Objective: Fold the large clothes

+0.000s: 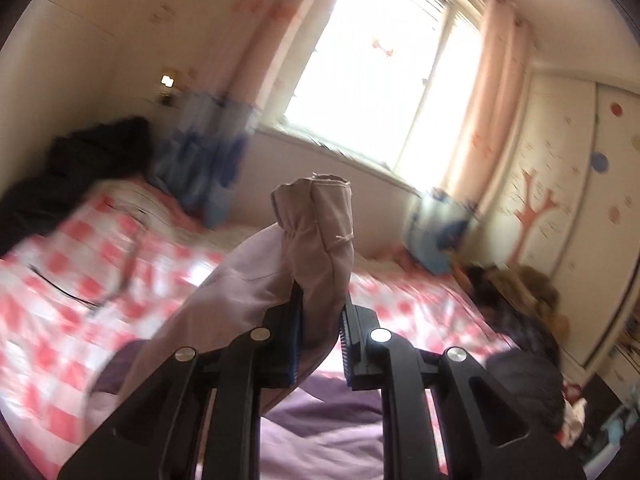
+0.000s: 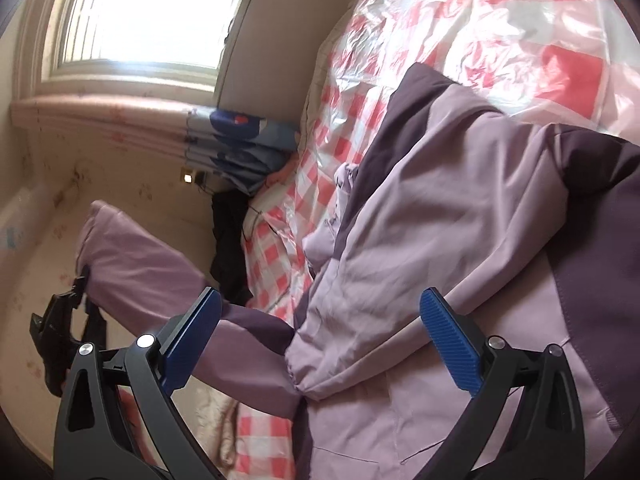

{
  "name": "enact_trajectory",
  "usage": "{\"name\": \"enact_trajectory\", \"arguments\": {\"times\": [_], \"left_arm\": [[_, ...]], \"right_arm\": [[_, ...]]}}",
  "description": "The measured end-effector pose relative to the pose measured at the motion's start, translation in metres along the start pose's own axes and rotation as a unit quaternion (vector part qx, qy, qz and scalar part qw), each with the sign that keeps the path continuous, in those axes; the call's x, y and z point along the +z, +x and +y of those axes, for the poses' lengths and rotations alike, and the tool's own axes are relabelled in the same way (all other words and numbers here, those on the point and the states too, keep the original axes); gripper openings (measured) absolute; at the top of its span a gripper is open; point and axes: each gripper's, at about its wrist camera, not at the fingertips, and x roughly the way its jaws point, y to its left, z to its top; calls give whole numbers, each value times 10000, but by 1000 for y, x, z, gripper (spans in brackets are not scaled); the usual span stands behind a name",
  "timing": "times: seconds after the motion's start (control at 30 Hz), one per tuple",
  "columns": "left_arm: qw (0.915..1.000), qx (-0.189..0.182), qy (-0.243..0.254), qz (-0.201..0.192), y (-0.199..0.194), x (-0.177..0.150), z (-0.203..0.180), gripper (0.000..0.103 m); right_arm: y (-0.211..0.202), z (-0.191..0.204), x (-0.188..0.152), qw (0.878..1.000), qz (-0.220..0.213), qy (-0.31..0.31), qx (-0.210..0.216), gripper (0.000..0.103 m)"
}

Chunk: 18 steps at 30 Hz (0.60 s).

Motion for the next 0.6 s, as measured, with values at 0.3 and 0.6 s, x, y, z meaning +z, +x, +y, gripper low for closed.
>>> {"name": "enact_trajectory", "arguments": {"times": [0.3,0.6], "left_arm": [[9750,-388,318,2165,145,-193,-47,17],[9577,-834,251,2741,119,-216,-34,85]], "right_arm": [[-23,-52,29,9901,-161,1263,584,96],[-9,-47,34,9915,101,1135,623,96]]}}
